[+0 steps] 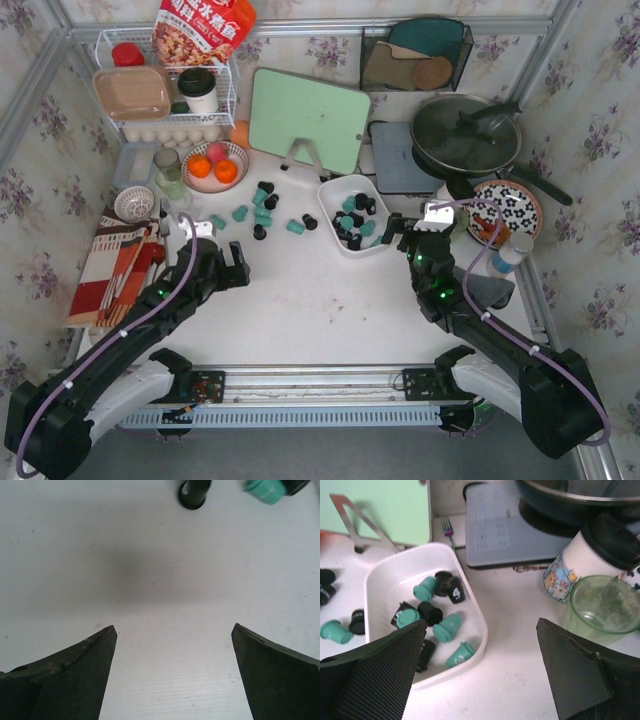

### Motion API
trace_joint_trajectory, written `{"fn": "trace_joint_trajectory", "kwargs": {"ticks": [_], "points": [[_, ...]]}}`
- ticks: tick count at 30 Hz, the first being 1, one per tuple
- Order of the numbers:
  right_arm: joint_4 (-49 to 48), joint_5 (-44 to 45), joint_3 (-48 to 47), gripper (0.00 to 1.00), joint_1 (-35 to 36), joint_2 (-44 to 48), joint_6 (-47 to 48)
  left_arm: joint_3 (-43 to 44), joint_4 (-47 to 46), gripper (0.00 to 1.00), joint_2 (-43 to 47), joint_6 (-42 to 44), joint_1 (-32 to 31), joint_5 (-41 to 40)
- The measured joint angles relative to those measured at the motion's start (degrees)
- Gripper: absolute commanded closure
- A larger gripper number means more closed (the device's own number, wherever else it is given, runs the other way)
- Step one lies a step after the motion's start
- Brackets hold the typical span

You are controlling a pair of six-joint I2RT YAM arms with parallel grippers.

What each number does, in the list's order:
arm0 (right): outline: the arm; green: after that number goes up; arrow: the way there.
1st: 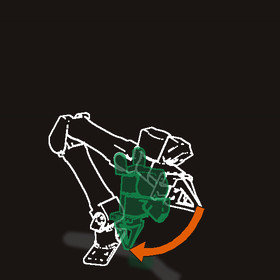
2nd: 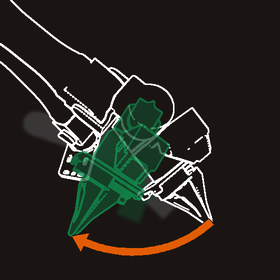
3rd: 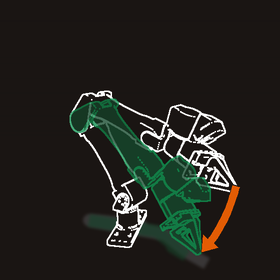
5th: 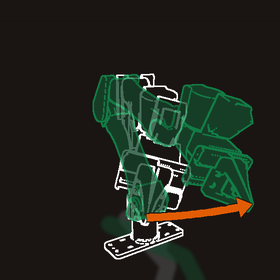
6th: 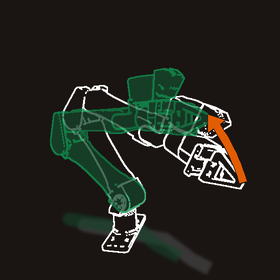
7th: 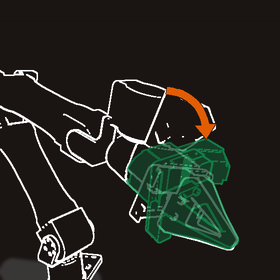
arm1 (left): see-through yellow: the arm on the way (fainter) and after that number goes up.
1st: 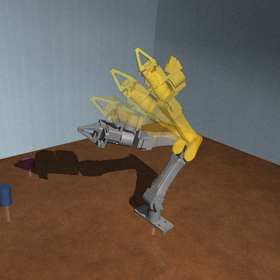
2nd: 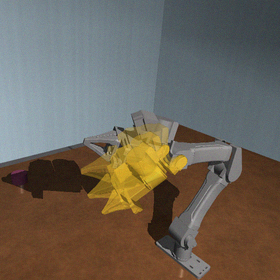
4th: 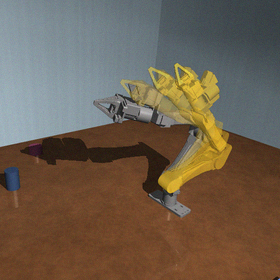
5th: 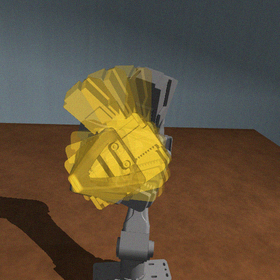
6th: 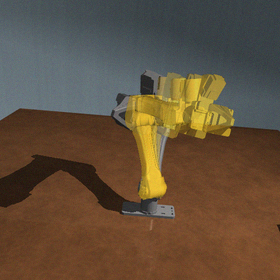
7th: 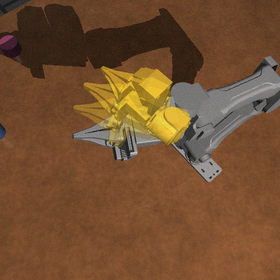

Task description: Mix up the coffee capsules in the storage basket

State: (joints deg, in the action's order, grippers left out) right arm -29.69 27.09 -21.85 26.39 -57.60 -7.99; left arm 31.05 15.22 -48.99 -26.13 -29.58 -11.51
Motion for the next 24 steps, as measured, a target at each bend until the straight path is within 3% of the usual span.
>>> {"fn": "trace_joint_trajectory", "kwargs": {"ticks": [5,11,19,21,24], "points": [[0.85,-1.68,0.11,0.0,0.0,-3.98,-3.78,0.59,-2.47,0.01,0.61,2.69,0.0,3.28],[2.14,-1.7,-0.42,0.0,0.0,-4.37,-6.08,6.95,-2.51,0.06,-7.02,4.17,0.0,3.8],[2.34,-0.04,1.27,0.0,0.0,-4.63,-9.09,18.03,-1.77,0.1,-22.93,4.26,0.0,-4.74],[2.71,-0.17,0.92,0.0,0.0,-4.52,-9.77,20.26,-1.88,0.15,-27.06,3.91,0.0,-6.32],[3.56,-0.31,-0.04,0.0,0.0,-4.24,-10.38,24.04,-2.03,0.29,-34.47,3.93,0.0,-6.71]]}}
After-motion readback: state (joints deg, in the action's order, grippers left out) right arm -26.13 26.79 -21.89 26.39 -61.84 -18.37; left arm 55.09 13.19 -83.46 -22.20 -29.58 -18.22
